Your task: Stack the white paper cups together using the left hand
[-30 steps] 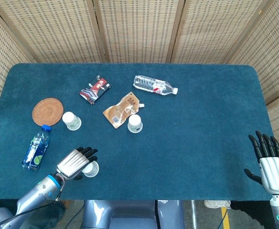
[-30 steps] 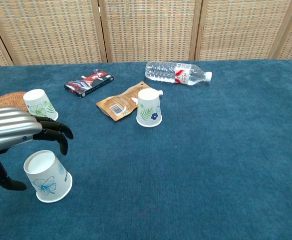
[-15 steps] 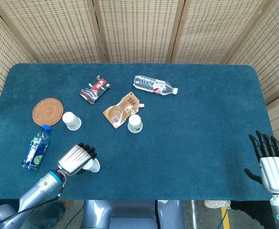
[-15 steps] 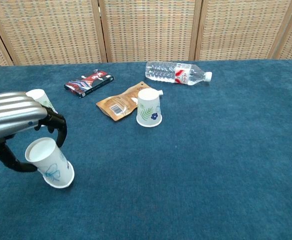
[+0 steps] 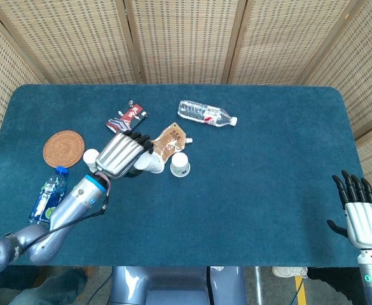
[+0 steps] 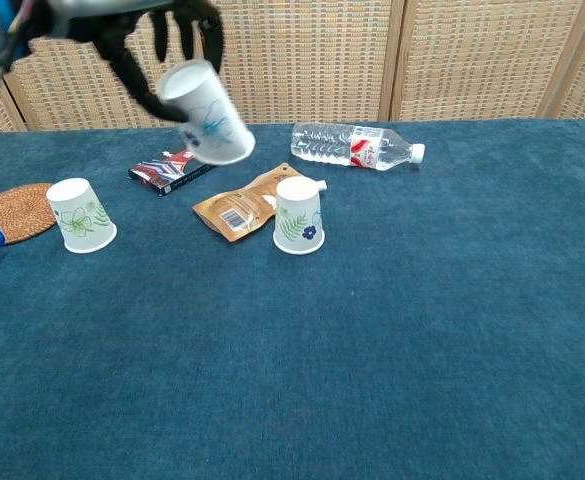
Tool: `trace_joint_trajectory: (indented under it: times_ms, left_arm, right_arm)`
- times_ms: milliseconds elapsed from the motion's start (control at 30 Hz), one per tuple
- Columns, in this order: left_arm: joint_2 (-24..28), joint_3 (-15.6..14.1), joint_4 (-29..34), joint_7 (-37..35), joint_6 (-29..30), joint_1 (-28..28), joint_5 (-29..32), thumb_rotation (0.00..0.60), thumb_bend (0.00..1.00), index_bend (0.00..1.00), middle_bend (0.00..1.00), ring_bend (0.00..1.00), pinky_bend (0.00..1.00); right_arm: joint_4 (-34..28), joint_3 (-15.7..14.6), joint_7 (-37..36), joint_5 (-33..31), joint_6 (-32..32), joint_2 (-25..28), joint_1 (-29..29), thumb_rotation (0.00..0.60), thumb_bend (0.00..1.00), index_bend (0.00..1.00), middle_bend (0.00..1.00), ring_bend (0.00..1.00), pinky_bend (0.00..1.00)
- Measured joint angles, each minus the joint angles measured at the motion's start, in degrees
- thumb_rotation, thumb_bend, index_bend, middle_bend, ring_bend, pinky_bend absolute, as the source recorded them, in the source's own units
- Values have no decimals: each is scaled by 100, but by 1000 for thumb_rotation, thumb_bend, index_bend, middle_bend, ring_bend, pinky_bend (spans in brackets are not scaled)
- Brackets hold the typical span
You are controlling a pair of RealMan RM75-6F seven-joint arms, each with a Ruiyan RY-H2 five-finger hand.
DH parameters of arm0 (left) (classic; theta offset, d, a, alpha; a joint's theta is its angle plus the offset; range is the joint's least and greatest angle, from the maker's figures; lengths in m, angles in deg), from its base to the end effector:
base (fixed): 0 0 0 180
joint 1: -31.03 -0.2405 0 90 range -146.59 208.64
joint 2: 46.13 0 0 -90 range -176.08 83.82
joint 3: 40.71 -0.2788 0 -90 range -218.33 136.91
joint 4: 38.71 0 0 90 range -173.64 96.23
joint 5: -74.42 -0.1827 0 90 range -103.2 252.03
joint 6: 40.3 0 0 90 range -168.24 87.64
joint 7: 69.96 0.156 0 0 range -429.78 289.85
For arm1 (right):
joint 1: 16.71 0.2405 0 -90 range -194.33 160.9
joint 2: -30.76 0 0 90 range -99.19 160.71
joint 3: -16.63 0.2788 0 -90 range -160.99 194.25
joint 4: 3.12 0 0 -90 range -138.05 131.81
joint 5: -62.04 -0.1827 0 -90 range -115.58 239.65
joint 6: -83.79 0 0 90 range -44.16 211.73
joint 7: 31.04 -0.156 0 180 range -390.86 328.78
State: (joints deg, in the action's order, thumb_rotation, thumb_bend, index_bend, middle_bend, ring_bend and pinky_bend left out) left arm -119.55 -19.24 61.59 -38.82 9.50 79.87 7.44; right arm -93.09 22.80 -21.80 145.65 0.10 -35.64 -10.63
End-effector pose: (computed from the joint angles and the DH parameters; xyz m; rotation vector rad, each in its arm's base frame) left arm -0.0595 0.3828 0.1010 -1.9827 -0.5083 -1.0613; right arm -0.3239 -0.2102 0.1922 1.3878 -0.7655 0.8026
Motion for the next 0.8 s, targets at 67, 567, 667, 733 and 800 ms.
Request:
trace_joint_trajectory:
  times_ms: [67, 567, 667, 733, 800]
  left_arm:
    - [-156, 110, -247, 98, -162, 357, 307, 600, 228, 555, 381, 363, 410]
    - [-1183, -114, -1822, 205, -824, 1555, 1575, 600, 226, 550, 379, 364, 386]
    - [-1177, -170, -1827, 242, -861, 1651, 1849, 600, 226, 546, 379, 363, 379]
    - [-1162, -208, -1812, 279, -859, 1712, 2029, 600, 225, 544, 378, 363, 375]
    - [-1145, -266, -1798, 339, -849, 1789, 2230, 600, 223, 543, 377, 364, 375]
  right_arm:
    - [59, 6, 14, -41, 41, -39, 23, 600, 0, 0, 0, 0, 0]
    - [194, 58, -49, -169, -80, -42, -34, 600, 0, 0, 0, 0, 0]
    - [209, 50, -50, -161, -78, -45, -32, 600, 0, 0, 0, 0, 0]
    - [217, 48, -56, -166, -65, -47, -26, 600, 0, 0, 0, 0, 0]
    - [219, 48, -57, -165, -63, -48, -22, 600, 0, 0, 0, 0, 0]
